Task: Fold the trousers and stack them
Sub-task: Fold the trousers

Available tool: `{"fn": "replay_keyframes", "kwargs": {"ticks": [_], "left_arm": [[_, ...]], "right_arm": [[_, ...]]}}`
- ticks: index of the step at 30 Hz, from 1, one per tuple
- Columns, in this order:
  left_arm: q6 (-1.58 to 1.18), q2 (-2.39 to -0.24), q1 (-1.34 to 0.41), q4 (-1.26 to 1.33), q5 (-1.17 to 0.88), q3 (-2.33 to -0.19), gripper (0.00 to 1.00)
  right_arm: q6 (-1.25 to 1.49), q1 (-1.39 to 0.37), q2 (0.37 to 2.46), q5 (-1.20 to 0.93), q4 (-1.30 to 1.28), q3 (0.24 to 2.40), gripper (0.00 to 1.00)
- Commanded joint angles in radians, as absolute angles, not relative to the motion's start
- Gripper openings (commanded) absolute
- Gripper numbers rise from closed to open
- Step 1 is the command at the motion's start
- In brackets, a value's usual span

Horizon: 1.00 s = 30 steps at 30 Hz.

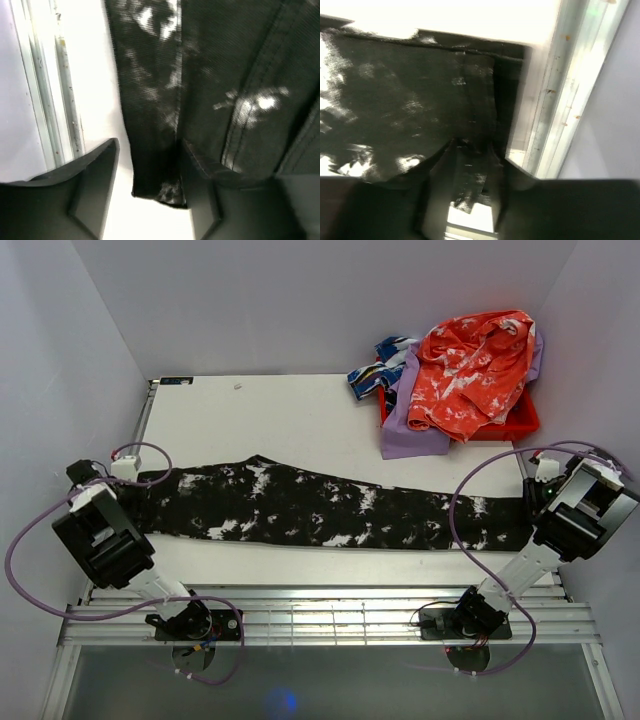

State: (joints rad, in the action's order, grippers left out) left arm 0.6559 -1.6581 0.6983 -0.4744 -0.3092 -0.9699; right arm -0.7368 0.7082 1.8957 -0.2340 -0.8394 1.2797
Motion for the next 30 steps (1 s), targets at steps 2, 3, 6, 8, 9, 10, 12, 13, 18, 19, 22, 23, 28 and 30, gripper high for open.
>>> {"fn": "replay_keyframes", "kwargs": {"ticks": [2,3,6,8,9,10,12,13,18,19,22,23,28,30], "left_arm": [[0.762,-1.49,0.699,-0.652,-0.47,-1.041,0.72],[0.784,-1.455,0.699,-0.673,-0.512,-1.064,0.76],[0.814,-1.375,0.675,-0.767,-0.702,-1.196,0.86],[0.827,-1.382,0.582,-0.822,-0.761,-1.264,0.86],[0.815,-1.408,0.527,-0.822,-0.746,-1.314,0.86],[0.793,-1.426,0.475,-0.815,-0.736,-1.333,0.86],[0.726,-1.492,0.335,-0.76,-0.71,-1.365,0.85],[0.657,-1.521,0.299,-0.705,-0.712,-1.38,0.84],[0.568,-1.764,0.106,-0.629,-0.728,-1.509,0.72],[0.554,-1.834,0.095,-0.618,-0.764,-1.544,0.71],[0.534,-1.949,0.051,-0.609,-0.779,-1.607,0.67],[0.537,-1.969,0.026,-0.611,-0.77,-1.617,0.66],[0.522,-2.043,-0.049,-0.629,-0.694,-1.635,0.54],[0.511,-2.049,-0.058,-0.634,-0.66,-1.617,0.53]], "right_arm": [[-0.793,0.729,1.863,-0.21,-0.791,1.266,0.67],[-0.807,0.73,1.841,-0.219,-0.814,1.282,0.74],[-0.818,0.71,1.793,-0.297,-0.93,1.401,0.86],[-0.808,0.687,1.77,-0.366,-0.972,1.459,0.85],[-0.792,0.649,1.763,-0.382,-0.989,1.477,0.85],[-0.782,0.626,1.744,-0.409,-0.995,1.494,0.84],[-0.749,0.542,1.727,-0.429,-0.994,1.487,0.79],[-0.738,0.513,1.712,-0.448,-0.988,1.465,0.76],[-0.678,0.32,1.69,-0.459,-0.939,1.367,0.54],[-0.673,0.298,1.686,-0.471,-0.936,1.35,0.52],[-0.661,0.216,1.664,-0.483,-0.927,1.264,0.44],[-0.654,0.178,1.66,-0.479,-0.911,1.214,0.41],[-0.629,0.091,1.635,-0.388,-0.839,1.076,0.32],[-0.621,0.065,1.632,-0.359,-0.809,1.034,0.29]]}}
